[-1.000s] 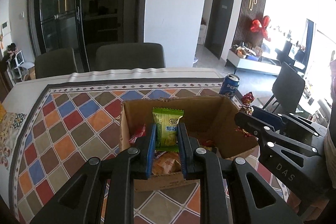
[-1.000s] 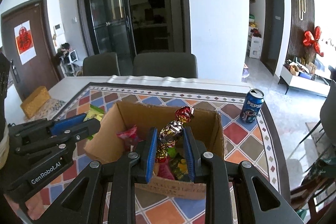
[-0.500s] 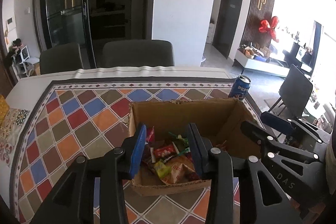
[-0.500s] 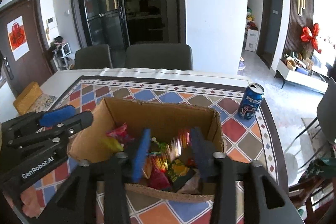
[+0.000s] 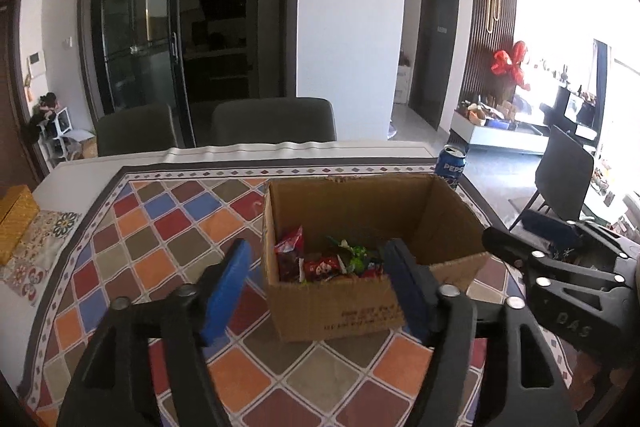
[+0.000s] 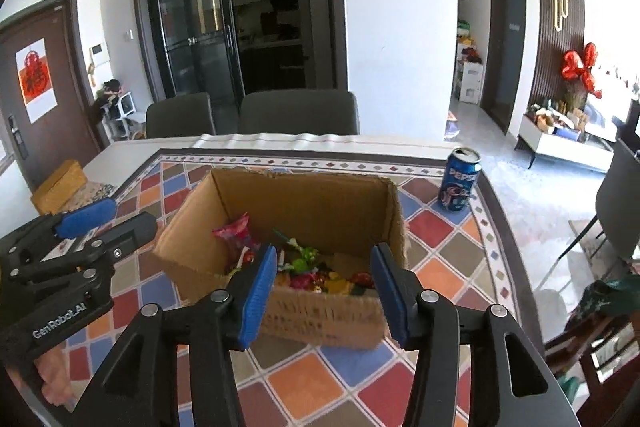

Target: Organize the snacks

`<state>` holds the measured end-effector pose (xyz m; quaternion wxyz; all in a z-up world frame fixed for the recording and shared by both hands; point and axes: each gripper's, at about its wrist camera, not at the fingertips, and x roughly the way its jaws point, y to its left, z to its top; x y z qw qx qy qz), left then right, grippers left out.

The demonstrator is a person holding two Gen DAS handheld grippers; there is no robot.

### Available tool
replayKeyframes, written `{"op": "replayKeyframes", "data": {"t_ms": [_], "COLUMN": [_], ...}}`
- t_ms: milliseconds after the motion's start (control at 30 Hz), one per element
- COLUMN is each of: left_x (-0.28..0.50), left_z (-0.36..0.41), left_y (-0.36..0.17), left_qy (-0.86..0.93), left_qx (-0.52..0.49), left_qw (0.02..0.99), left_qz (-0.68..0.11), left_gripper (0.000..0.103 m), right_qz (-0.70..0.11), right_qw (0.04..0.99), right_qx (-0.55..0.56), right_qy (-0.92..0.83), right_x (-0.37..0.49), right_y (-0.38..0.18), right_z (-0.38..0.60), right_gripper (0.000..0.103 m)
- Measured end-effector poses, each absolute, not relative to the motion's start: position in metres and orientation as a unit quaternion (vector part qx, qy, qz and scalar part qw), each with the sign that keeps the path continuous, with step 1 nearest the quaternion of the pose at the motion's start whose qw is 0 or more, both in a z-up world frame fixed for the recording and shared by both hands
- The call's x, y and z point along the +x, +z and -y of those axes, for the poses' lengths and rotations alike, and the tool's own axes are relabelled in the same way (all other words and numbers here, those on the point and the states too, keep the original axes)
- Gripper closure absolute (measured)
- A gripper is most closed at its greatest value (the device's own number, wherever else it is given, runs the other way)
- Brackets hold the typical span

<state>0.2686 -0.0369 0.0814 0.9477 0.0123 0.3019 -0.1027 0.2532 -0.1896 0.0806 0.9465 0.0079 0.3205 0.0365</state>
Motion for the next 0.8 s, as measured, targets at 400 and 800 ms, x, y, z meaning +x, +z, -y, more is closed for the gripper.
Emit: {"op": "replayKeyframes", "data": {"t_ms": [400, 800], "left_x": [0.199, 0.146], "left_z": [0.028, 0.027], "left_y": [0.090, 0.096], "left_qy": [-0.090, -0.082], "left_qx": [0.011, 0.016], "left_qw": [0.960, 0.968], "left_qz": [-0.263, -0.236], "left_gripper": [0.011, 0.005], "right_qz": [-0.257, -0.249], "right_qw": [0.966, 0.968], "right_qx": [0.006, 0.034], "right_qy": [0.003, -0.001], "right_x": [0.172, 0.130], "right_y": [0.096, 0.099], "right_z": [0.191, 0.199], "right_gripper": [0.025, 0.021]}}
